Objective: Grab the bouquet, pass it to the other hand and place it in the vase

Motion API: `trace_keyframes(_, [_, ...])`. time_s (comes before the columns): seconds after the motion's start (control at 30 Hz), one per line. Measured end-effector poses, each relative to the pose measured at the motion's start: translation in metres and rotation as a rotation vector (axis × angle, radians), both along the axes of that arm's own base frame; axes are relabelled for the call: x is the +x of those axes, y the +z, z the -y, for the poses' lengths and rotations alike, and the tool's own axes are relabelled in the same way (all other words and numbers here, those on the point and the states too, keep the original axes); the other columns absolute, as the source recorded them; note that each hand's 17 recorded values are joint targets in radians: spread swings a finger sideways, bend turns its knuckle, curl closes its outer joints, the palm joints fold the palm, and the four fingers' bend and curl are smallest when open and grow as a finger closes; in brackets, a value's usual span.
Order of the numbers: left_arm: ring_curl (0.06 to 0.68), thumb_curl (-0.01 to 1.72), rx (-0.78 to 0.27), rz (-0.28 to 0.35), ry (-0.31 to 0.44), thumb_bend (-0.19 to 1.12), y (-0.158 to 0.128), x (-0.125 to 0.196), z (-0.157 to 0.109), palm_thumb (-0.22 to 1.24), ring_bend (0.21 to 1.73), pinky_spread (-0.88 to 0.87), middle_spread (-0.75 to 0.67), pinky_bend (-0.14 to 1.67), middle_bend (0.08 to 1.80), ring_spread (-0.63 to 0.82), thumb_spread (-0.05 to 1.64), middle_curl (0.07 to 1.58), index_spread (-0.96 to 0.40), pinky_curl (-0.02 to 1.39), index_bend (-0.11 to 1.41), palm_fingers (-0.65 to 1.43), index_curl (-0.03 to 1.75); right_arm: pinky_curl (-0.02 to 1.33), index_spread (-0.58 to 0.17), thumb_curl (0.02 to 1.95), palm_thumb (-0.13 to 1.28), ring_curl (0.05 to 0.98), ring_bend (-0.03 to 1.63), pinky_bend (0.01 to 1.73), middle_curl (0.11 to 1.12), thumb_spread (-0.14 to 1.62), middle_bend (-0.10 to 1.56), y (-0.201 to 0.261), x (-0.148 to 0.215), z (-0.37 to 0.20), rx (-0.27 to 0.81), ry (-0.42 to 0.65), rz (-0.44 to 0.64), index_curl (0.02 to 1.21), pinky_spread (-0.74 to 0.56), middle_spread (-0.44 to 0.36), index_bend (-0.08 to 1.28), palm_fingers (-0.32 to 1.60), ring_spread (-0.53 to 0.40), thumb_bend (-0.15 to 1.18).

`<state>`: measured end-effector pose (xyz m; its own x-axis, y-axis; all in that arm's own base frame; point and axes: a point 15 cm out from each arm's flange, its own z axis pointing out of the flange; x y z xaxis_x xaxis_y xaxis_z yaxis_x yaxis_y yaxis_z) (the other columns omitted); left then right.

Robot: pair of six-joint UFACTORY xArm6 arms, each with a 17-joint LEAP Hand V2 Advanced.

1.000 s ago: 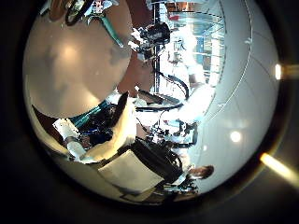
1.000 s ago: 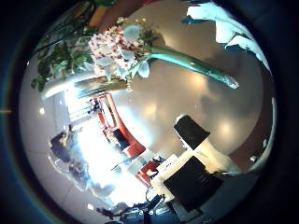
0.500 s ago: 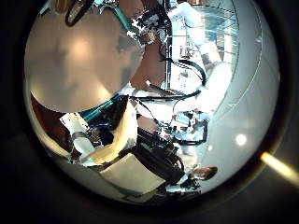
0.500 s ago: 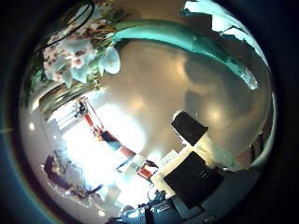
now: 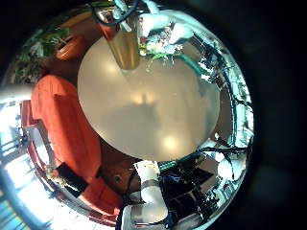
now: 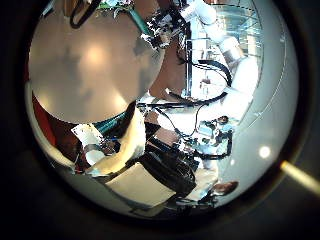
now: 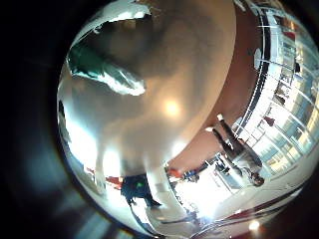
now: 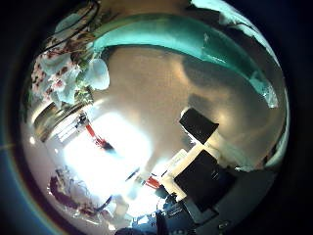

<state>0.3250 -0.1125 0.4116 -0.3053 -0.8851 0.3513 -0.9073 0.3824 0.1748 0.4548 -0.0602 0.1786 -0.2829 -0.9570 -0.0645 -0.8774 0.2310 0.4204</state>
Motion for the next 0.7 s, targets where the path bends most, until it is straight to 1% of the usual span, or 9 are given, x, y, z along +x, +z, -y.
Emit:
trace_keyframes(0.23, [0.201, 0.33, 0.002, -0.003, -0.006, -0.02, 0.0, -0.002, 0.003, 0.41, 0.45, 0.49, 0.39, 0.19, 0.19, 0.56, 1.14, 0.34, 0.11, 0.32, 0.18, 0.14, 0.36, 0.14, -0.205, 0.47, 0.68, 0.401, 0.93, 0.63, 0.5, 1.04, 0.62, -0.012, 0.003, -0.004, -0.001, 0.004, -0.027, 0.46, 0.09, -0.047, 0.31, 0.43, -0.169, -0.02])
trace_keyframes(0.33, [0.202, 0.33, 0.002, -0.002, -0.005, -0.02, 0.0, -0.002, 0.003, 0.41, 0.45, 0.49, 0.39, 0.19, 0.19, 0.56, 1.14, 0.34, 0.11, 0.32, 0.18, 0.14, 0.36, 0.13, -0.238, 0.47, 0.7, 0.411, 0.97, 0.64, 0.52, 1.03, 0.66, -0.017, 0.004, -0.003, -0.015, 0.019, -0.04, 0.48, 0.03, -0.088, 0.33, 0.57, -0.204, -0.02])
trace_keyframes(0.4, [0.202, 0.33, 0.002, -0.003, -0.004, -0.02, 0.0, -0.002, 0.002, 0.41, 0.45, 0.49, 0.39, 0.19, 0.19, 0.56, 1.14, 0.34, 0.11, 0.32, 0.18, 0.14, 0.36, 0.13, -0.274, 0.47, 0.72, 0.416, 1.0, 0.71, 0.53, 1.03, 0.67, -0.02, 0.004, -0.005, -0.015, 0.024, -0.047, 0.49, -0.04, -0.157, 0.35, 0.71, -0.234, -0.02])
trace_keyframes(0.47, [0.202, 0.33, 0.002, -0.004, -0.002, -0.02, 0.0, -0.002, 0.002, 0.41, 0.45, 0.49, 0.39, 0.19, 0.19, 0.56, 1.14, 0.34, 0.11, 0.32, 0.18, 0.14, 0.36, 0.13, -0.313, 0.48, 0.74, 0.423, 1.02, 0.78, 0.54, 1.02, 0.69, -0.021, 0.004, -0.006, -0.017, 0.026, -0.05, 0.5, -0.12, -0.203, 0.37, 0.84, -0.261, -0.01])
trace_keyframes(0.5, [0.203, 0.33, 0.002, -0.005, -0.003, -0.02, 0.0, -0.002, 0.002, 0.41, 0.45, 0.49, 0.39, 0.19, 0.19, 0.56, 1.14, 0.34, 0.11, 0.32, 0.18, 0.14, 0.36, 0.14, -0.338, 0.48, 0.76, 0.433, 1.05, 0.82, 0.56, 1.02, 0.73, -0.022, 0.004, -0.007, -0.017, 0.027, -0.053, 0.51, -0.19, -0.21, 0.4, 1.03, -0.268, -0.01])
trace_keyframes(0.53, [0.203, 0.33, 0.002, -0.004, -0.003, -0.02, 0.001, -0.003, 0.002, 0.41, 0.45, 0.49, 0.39, 0.19, 0.19, 0.56, 1.14, 0.33, 0.11, 0.32, 0.18, 0.14, 0.36, 0.15, -0.36, 0.48, 0.77, 0.436, 1.06, 0.85, 0.57, 1.01, 0.76, -0.022, 0.004, -0.007, -0.018, 0.026, -0.053, 0.53, -0.25, -0.219, 0.43, 1.12, -0.273, -0.01])
trace_keyframes(0.57, [0.203, 0.33, 0.002, -0.003, -0.003, -0.02, 0.001, -0.003, 0.001, 0.41, 0.45, 0.49, 0.39, 0.19, 0.19, 0.56, 1.14, 0.33, 0.11, 0.32, 0.18, 0.14, 0.36, 0.18, -0.374, 0.49, 0.78, 0.455, 1.07, 0.9, 0.59, 1.01, 0.77, -0.021, 0.005, -0.008, -0.021, 0.03, -0.053, 0.56, -0.29, -0.229, 0.47, 1.15, -0.275, -0.01])
trace_keyframes(0.6, [0.203, 0.33, 0.002, -0.002, -0.003, -0.02, 0.002, -0.003, 0.001, 0.41, 0.45, 0.49, 0.39, 0.19, 0.19, 0.56, 1.14, 0.33, 0.11, 0.32, 0.18, 0.14, 0.36, 0.21, -0.381, 0.49, 0.8, 0.475, 1.09, 0.94, 0.62, 1.01, 0.82, -0.022, 0.004, -0.007, -0.027, 0.035, -0.057, 0.6, -0.31, -0.236, 0.54, 1.22, -0.273, -0.01])
trace_keyframes(0.7, [0.203, 0.33, 0.001, 0.0, -0.002, -0.02, 0.004, -0.005, 0.0, 0.41, 0.45, 0.49, 0.39, 0.19, 0.19, 0.56, 1.14, 0.33, 0.11, 0.31, 0.18, 0.14, 0.36, 0.29, -0.407, 0.51, 0.86, 0.525, 1.17, 1.12, 0.69, 0.99, 0.92, -0.022, 0.001, -0.005, -0.05, 0.055, -0.069, 0.7, -0.33, -0.253, 0.66, 1.23, -0.275, 0.0])
